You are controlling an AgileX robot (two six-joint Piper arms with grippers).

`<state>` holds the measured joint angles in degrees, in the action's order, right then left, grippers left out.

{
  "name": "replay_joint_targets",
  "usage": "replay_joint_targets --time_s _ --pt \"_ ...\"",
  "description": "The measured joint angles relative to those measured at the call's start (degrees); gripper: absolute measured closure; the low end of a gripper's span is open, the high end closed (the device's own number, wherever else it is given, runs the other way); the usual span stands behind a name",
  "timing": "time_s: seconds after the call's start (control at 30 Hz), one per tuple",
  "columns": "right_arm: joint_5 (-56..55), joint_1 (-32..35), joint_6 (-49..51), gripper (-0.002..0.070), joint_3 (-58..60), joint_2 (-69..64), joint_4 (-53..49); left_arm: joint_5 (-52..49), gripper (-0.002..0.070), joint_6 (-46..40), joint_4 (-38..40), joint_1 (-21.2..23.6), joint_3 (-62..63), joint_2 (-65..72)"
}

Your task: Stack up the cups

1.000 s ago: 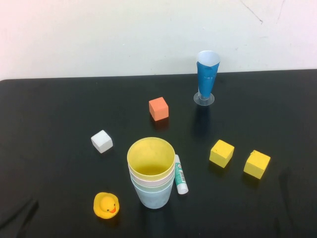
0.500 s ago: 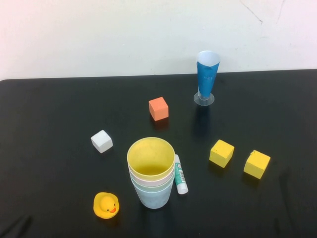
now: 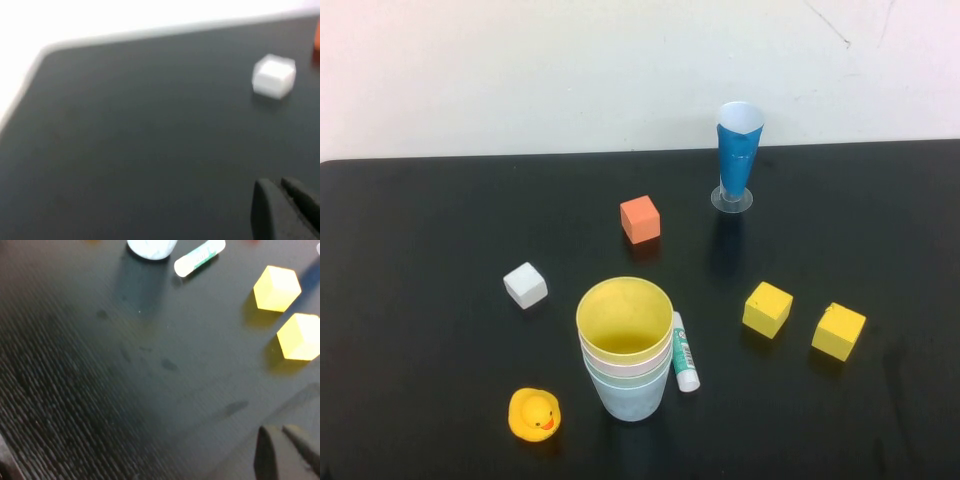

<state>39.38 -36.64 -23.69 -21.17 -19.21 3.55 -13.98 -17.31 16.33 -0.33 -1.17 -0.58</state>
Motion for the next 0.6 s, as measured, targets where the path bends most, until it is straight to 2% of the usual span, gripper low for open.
replay_joint_targets --time_s 0.1,0.33,0.6 --pt "0.0 0.0 0.0 0.0678 0.0 0.0 0.0 -4.3 0.0676 1.3 0.0 0.1 0.1 -0.1" --pt "0.0 0.0 0.0 0.0678 0.0 0.0 0.0 -5.1 0.0676 2.0 0.0 0.1 0.2 -0.2" --pt "0.0 0.0 0.0 0.0678 0.0 0.0 0.0 -5.1 0.0676 15.9 -9.6 -1.3 0.3 -0.2"
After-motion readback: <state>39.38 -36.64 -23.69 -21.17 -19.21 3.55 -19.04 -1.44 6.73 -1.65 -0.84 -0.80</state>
